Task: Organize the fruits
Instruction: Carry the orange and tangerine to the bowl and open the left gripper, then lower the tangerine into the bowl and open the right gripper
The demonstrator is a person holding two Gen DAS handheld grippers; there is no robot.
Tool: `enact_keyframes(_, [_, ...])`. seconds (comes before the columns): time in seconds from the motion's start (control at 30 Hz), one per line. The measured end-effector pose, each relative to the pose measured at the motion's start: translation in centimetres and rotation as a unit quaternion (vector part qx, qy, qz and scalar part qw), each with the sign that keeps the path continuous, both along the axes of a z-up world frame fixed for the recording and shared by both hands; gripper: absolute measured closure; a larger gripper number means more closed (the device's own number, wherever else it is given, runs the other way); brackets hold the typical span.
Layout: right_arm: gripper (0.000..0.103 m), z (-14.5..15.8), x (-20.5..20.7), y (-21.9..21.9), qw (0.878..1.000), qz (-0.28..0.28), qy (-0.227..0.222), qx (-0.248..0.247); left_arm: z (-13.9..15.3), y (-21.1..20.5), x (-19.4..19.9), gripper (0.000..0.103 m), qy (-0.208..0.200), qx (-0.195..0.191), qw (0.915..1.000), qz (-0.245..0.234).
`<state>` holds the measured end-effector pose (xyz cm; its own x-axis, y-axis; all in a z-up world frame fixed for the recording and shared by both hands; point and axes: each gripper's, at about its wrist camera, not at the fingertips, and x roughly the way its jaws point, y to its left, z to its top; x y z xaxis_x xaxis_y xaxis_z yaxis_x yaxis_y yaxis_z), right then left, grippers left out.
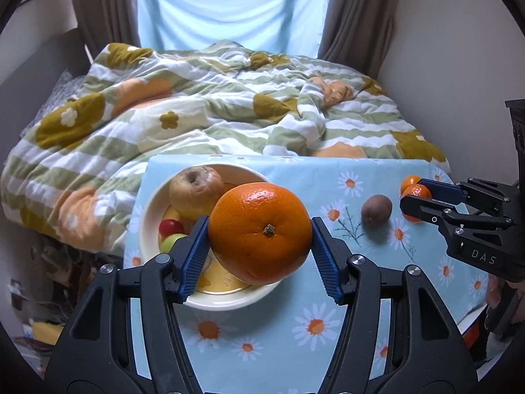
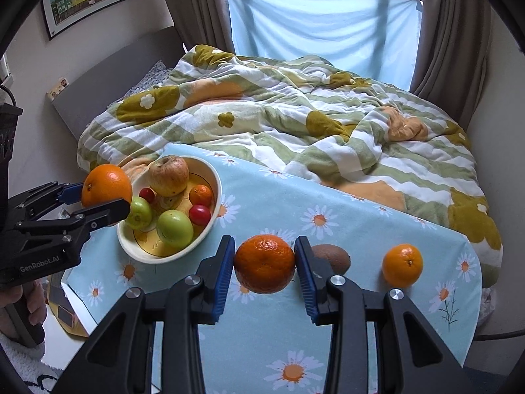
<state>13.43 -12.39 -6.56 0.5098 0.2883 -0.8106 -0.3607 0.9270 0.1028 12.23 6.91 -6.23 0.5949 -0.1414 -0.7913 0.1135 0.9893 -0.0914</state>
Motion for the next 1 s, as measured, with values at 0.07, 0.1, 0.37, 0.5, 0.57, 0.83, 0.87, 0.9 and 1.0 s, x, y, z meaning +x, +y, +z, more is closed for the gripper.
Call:
enact_keyframes(0.07, [0.068, -0.3, 0.2, 1.1, 1.0, -0.013, 0.001, -0.003, -0.6, 1.1, 0.7, 0.037, 0.003, -0.002, 0.9999, -0.013])
enact_keyframes(0.1, [0.068, -0.4, 0.1, 1.6, 1.0, -0.02, 0.001, -0.004, -1.0, 1.7, 1.0, 0.037, 0.005, -0.003, 0.9998, -0.019])
enact_keyframes(0.37, [0.068, -2.1, 1.1, 4.9, 0.997, -0.078, 0.018, -0.002, -4.4, 3.9, 3.5, 0.037, 0.018, 0.004, 0.9973, -0.071])
enact_keyframes(0.5, [0.068, -2.9, 1.3, 6.1, 0.996, -0.087, 0.028, -0.004, -6.0, 4.1, 4.1, 0.037, 0.023, 0.014, 0.9956, -0.09])
enact_keyframes(0.57, [0.068, -3.0, 1.3, 6.5, 0.996, -0.088, 0.03, -0.008, -6.5, 4.1, 4.3, 0.037, 0.024, 0.025, 0.9952, -0.091])
enact_keyframes(0.83, [0.068, -3.4, 1.6, 6.1, 0.994, -0.097, 0.04, -0.013, -6.4, 4.9, 4.2, 0.0, 0.004, 0.023, 0.9967, -0.078])
enact_keyframes(0.87, [0.068, -3.4, 1.6, 6.0, 0.994, -0.098, 0.04, -0.012, -5.9, 5.1, 4.0, 0.0, -0.003, 0.02, 0.997, -0.075])
enact_keyframes(0.9, [0.068, -3.4, 1.7, 6.0, 0.994, -0.098, 0.041, -0.012, -5.7, 5.3, 3.9, 0.0, -0.002, 0.017, 0.9971, -0.075])
enact_keyframes(1.0, [0.068, -3.3, 1.7, 6.0, 0.995, -0.094, 0.041, -0.009, -5.3, 5.6, 3.5, 0.0, 0.002, 0.019, 0.9974, -0.069])
